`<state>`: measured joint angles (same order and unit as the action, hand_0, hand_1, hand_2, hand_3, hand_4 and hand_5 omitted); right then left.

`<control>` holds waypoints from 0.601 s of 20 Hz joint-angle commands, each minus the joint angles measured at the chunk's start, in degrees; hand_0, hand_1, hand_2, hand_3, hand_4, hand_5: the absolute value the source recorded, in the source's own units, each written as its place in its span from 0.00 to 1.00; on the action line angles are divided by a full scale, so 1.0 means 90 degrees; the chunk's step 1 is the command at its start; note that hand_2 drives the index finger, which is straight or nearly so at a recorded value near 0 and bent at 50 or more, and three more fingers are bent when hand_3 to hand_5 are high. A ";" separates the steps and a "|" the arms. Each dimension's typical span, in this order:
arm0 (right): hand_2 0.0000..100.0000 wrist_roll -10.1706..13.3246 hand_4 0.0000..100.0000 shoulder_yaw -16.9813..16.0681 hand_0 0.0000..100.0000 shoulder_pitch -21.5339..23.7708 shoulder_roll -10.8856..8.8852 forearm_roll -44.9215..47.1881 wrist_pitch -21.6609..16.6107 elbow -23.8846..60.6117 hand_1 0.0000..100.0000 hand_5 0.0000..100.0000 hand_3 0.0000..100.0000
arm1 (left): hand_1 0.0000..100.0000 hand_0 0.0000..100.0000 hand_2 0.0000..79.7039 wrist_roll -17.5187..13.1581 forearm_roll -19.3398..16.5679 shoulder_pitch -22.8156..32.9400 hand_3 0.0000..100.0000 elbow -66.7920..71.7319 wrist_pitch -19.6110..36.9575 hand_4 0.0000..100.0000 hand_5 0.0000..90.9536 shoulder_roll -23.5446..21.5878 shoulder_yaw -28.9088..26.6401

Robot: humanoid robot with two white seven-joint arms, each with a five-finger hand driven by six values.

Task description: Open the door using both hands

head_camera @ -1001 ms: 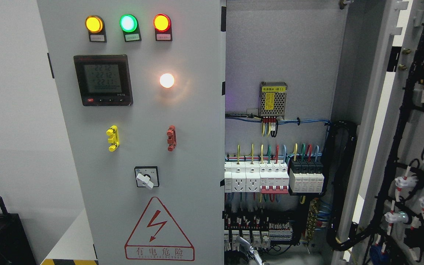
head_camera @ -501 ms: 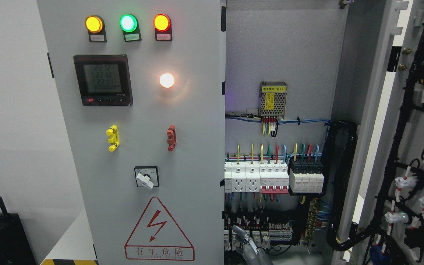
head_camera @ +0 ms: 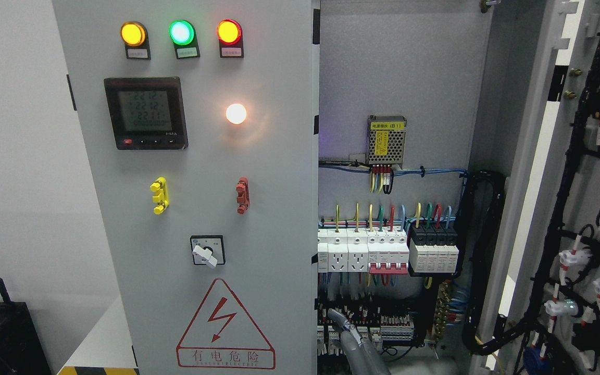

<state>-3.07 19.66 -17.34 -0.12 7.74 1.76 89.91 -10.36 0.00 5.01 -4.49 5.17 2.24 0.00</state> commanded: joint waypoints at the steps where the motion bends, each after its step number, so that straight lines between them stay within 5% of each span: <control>1: 0.00 -0.0010 0.00 -0.0007 0.22 -0.0250 -0.0095 0.0009 0.0029 -0.0419 0.00 0.00 0.00 | 0.00 0.00 0.00 -0.0001 -0.0039 0.0000 0.00 0.0000 -0.0008 0.03 0.00 -0.0005 0.0156; 12: 0.00 0.0000 0.00 -0.0007 0.22 -0.0602 -0.0095 0.0009 0.0107 -0.0800 0.00 0.00 0.00 | 0.00 0.00 0.00 -0.0001 -0.0039 0.0000 0.00 -0.0009 -0.0008 0.03 0.00 0.0005 0.0156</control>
<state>-3.07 19.62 -21.01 -0.04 7.78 2.38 86.00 -10.36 0.00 5.01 -4.49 5.17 2.23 0.00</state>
